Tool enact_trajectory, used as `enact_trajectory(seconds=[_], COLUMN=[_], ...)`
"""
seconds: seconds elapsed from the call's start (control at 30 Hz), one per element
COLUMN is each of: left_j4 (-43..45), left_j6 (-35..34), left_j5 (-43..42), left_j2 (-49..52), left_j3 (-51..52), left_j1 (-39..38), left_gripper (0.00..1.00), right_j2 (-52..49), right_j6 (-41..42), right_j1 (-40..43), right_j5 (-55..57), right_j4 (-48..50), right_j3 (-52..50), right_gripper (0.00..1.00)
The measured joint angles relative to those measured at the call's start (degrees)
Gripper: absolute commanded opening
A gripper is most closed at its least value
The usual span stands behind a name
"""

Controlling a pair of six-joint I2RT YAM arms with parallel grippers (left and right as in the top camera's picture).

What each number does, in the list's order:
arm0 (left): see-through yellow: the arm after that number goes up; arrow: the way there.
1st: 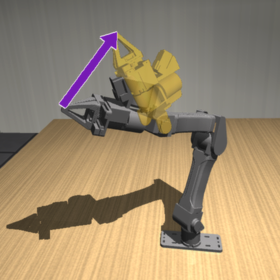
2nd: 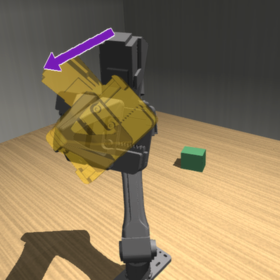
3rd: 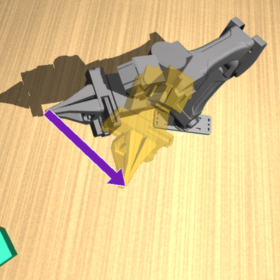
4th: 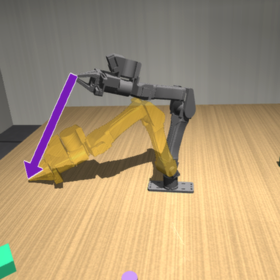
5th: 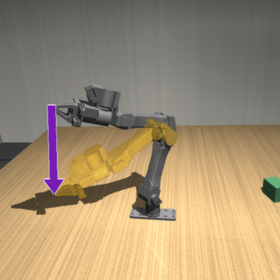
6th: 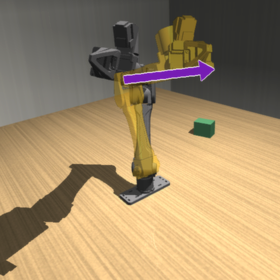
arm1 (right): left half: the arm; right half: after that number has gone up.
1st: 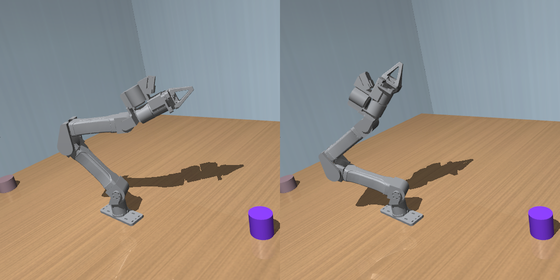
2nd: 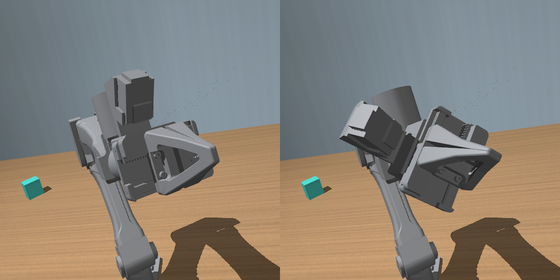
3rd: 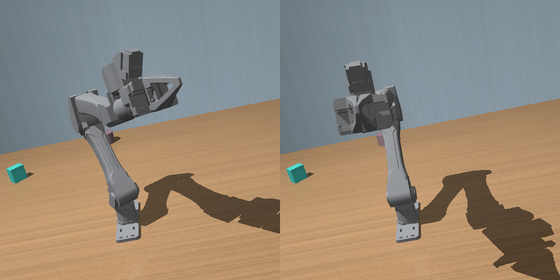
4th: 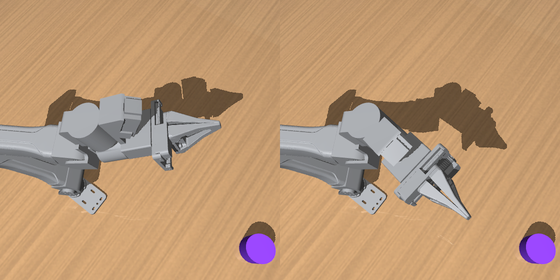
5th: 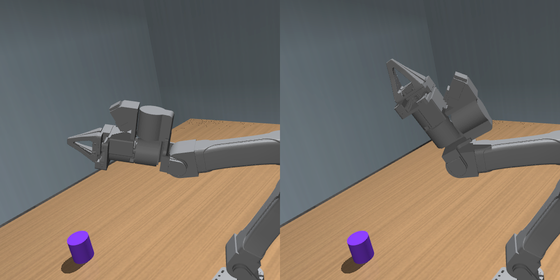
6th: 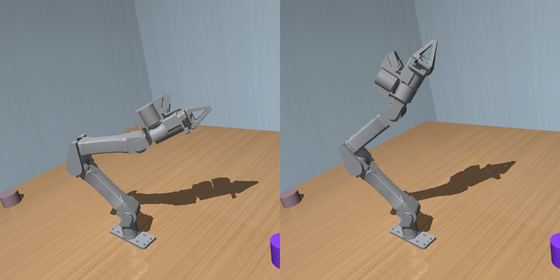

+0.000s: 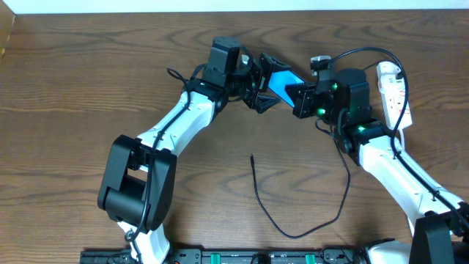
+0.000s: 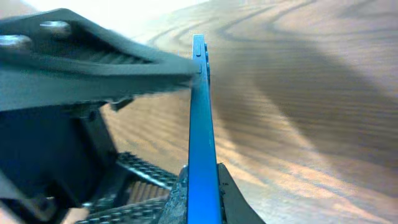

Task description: Plug charger to phone and switch on socket

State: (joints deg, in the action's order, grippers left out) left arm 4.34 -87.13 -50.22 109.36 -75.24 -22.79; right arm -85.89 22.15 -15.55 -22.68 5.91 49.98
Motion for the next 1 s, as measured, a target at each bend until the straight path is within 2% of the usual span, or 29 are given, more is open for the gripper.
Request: enact_trajectory(seconds=[0.13,0.23,0.33,0.63,0.77,1.0], left_j4=[10.4,18.1,22.1,22.9,22.9,23.1], left_j6=[-0.1,-0.4,-0.5,-0.6,-0.6,-0.6], left_j5=[-5.7,-8.1,-9.2,-9.3,-4.9,0.4], left_j2=[-0.2,-0.3,-0.5,-0.5,-0.5,-0.5], left_j3=[0.1,0.1,0.1,0.1,0.1,0.1], left_j1=[2.4,4.0,5.3,7.9,8.5,8.4], left_gripper=[0.9,0.89,0.89,0.9,0.9,0.9], right_j2=[0.0,0.0,0.0,0.0,0.0,0.0], right_j6=[4.3,11.0,19.8,44.2,56.4,66.6], right_j1=[2.8,4.7,6.3,7.5,7.4,5.3], right_j5=[2.6,3.5,3.6,-0.6,-2.0,-4.4], right_j4=[1.9,3.3,4.1,17.8,23.3,23.5], right_j3=[0.0,0.0,0.0,0.0,0.0,0.0], right_gripper=[0.01,0.01,0.01,0.01,0.01,0.01])
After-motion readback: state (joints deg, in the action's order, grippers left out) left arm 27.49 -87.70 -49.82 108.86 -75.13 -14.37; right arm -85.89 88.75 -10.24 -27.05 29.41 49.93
